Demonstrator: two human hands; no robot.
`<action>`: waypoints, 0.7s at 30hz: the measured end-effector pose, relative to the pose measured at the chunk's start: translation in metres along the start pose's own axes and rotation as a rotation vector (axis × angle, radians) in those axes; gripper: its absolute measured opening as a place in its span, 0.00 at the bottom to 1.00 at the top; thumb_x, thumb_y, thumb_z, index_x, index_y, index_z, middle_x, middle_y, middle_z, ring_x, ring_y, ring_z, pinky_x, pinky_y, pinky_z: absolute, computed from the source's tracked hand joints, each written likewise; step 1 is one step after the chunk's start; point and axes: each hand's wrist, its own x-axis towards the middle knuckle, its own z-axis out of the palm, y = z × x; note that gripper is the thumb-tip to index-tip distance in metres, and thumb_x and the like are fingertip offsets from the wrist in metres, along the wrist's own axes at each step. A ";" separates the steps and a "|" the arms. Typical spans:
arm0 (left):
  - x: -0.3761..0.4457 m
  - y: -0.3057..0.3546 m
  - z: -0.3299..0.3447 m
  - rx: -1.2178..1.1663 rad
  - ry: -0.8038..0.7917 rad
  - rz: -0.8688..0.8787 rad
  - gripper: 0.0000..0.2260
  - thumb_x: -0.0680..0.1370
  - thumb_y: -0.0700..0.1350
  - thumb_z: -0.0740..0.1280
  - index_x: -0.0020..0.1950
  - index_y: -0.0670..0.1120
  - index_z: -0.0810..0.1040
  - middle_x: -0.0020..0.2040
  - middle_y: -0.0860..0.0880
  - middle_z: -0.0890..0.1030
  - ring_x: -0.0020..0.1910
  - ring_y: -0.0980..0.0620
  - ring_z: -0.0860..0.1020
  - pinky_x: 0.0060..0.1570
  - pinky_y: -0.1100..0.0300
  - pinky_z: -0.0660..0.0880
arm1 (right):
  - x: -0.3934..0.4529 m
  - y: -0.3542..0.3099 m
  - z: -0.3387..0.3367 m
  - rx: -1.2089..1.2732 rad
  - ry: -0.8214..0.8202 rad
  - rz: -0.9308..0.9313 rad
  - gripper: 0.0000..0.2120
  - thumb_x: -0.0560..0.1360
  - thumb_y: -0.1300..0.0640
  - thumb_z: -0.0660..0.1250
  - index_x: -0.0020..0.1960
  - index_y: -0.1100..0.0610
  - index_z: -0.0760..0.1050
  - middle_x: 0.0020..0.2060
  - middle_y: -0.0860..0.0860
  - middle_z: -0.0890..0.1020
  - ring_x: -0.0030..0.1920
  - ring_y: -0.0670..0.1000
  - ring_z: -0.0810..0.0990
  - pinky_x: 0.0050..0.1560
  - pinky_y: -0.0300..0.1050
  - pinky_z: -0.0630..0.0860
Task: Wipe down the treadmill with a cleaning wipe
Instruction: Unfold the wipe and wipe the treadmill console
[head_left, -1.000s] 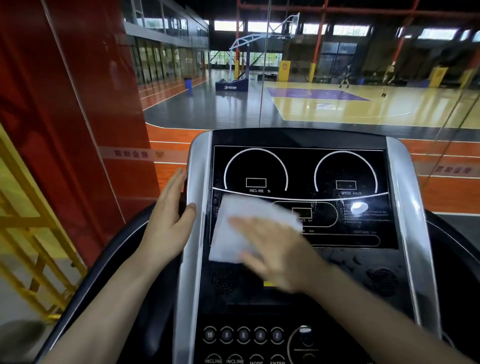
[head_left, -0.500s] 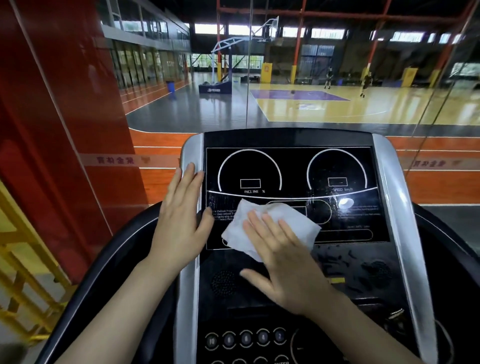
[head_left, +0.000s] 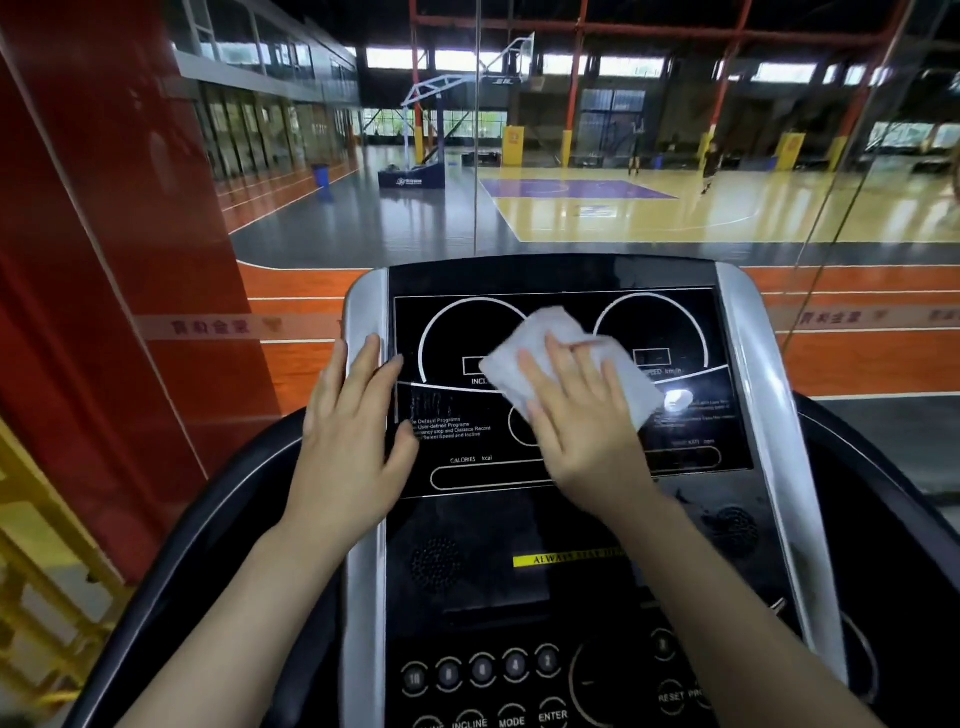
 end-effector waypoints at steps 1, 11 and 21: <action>0.000 0.003 -0.001 -0.025 -0.006 0.015 0.26 0.76 0.48 0.59 0.76 0.47 0.66 0.79 0.50 0.60 0.80 0.49 0.47 0.77 0.45 0.51 | -0.030 -0.001 0.000 0.021 -0.043 -0.032 0.23 0.83 0.49 0.46 0.78 0.47 0.58 0.76 0.52 0.62 0.76 0.57 0.58 0.76 0.58 0.52; 0.009 0.044 0.024 0.010 -0.173 0.168 0.29 0.76 0.55 0.52 0.76 0.50 0.66 0.79 0.52 0.61 0.79 0.50 0.54 0.78 0.52 0.46 | 0.081 0.059 -0.031 -0.127 0.009 0.057 0.24 0.83 0.43 0.45 0.79 0.43 0.52 0.79 0.50 0.52 0.78 0.59 0.48 0.75 0.62 0.44; 0.027 0.079 0.052 0.056 -0.185 0.208 0.28 0.74 0.51 0.54 0.75 0.50 0.67 0.79 0.50 0.61 0.79 0.49 0.55 0.77 0.52 0.43 | -0.040 0.071 -0.008 -0.119 0.043 -0.041 0.30 0.81 0.44 0.53 0.79 0.57 0.55 0.78 0.55 0.56 0.78 0.57 0.53 0.76 0.58 0.53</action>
